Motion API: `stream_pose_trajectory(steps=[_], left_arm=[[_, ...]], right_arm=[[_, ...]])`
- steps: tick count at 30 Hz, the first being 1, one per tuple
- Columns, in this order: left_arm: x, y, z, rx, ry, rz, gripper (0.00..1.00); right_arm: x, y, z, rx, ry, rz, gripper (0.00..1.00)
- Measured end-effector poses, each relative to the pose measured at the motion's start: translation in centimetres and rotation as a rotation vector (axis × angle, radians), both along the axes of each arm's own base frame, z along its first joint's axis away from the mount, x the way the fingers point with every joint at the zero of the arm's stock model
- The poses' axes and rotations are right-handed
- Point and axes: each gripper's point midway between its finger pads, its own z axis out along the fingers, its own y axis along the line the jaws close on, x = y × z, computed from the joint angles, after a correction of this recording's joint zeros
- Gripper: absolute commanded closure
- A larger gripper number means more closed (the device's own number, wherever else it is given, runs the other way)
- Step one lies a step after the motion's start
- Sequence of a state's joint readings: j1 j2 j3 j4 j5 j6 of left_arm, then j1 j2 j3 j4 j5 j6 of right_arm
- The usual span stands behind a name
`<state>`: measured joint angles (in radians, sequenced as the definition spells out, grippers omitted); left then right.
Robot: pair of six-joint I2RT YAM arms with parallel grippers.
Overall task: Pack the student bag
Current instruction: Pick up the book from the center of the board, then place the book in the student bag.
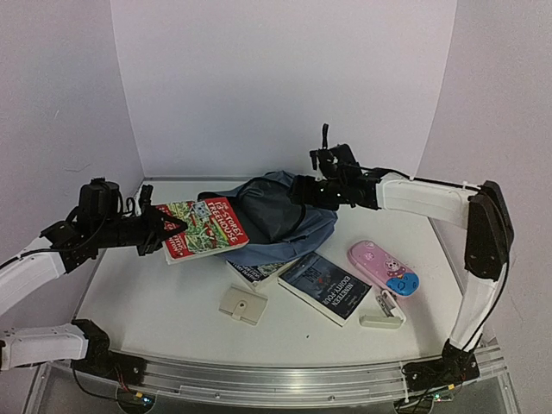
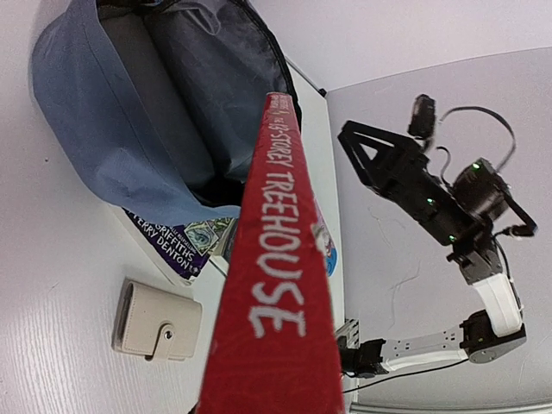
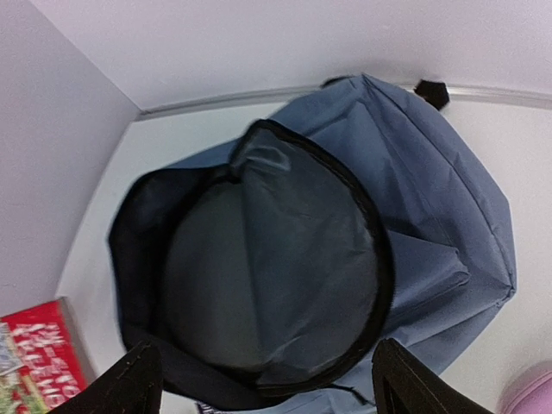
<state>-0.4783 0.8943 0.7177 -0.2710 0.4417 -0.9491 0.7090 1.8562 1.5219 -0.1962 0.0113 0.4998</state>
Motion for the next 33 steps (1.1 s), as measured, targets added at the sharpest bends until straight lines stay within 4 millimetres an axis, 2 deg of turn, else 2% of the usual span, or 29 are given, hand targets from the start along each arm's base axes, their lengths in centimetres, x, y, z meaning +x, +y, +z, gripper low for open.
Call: stream_pose_trajectory(steps=[2,5,8,10,14,17,21,22,28,31,33], left_arm=[[0.0,0.1,0.3,-0.006,-0.004,0.005,1.0],[-0.1,0.2,0.2,-0.01,0.005,0.01,1.0],[-0.2,0.3,-0.1,-0.007,0.023,0.014,1.0],[-0.2,0.3,-0.5,-0.006,0.032,0.015,1.0],[-0.4,0.3,-1.1,-0.005,0.05,0.011,1.0],[-0.5,0.3,-1.2,-0.006,0.052,0.008,1.0],[-0.3,0.2,-0.9,-0.016,0.042,0.004,1.0],[-0.1,0.2,-0.9,-0.018,0.042,0.004,1.0],[1.9,0.3,-2.1,-0.031,0.089,0.053,1.0],[3.6,0.2,-3.1,-0.042,0.127,0.084,1.0],[4.9,0.0,-3.9,-0.047,0.153,0.103,1.0]], right_arm=[[1.3,-0.9,-2.4,-0.033,0.039,-0.021,0.21],[3.1,-1.9,-4.8,-0.058,0.08,-0.035,0.23],[4.3,-2.5,-6.3,-0.054,0.108,-0.027,0.25],[4.7,-2.4,-7.0,-0.037,0.128,-0.002,0.29],[5.4,-0.9,-7.8,0.027,0.155,0.082,0.4],[5.5,0.7,-8.7,0.072,0.176,0.14,0.59],[5.4,1.6,-9.6,0.103,0.206,0.164,0.96],[5.3,1.7,-9.6,0.107,0.209,0.166,1.0],[5.6,1.8,-8.4,0.14,0.182,0.154,1.0],[5.2,1.5,-6.2,0.166,0.145,0.151,1.0],[4.9,1.3,-4.0,0.19,0.11,0.153,1.0]])
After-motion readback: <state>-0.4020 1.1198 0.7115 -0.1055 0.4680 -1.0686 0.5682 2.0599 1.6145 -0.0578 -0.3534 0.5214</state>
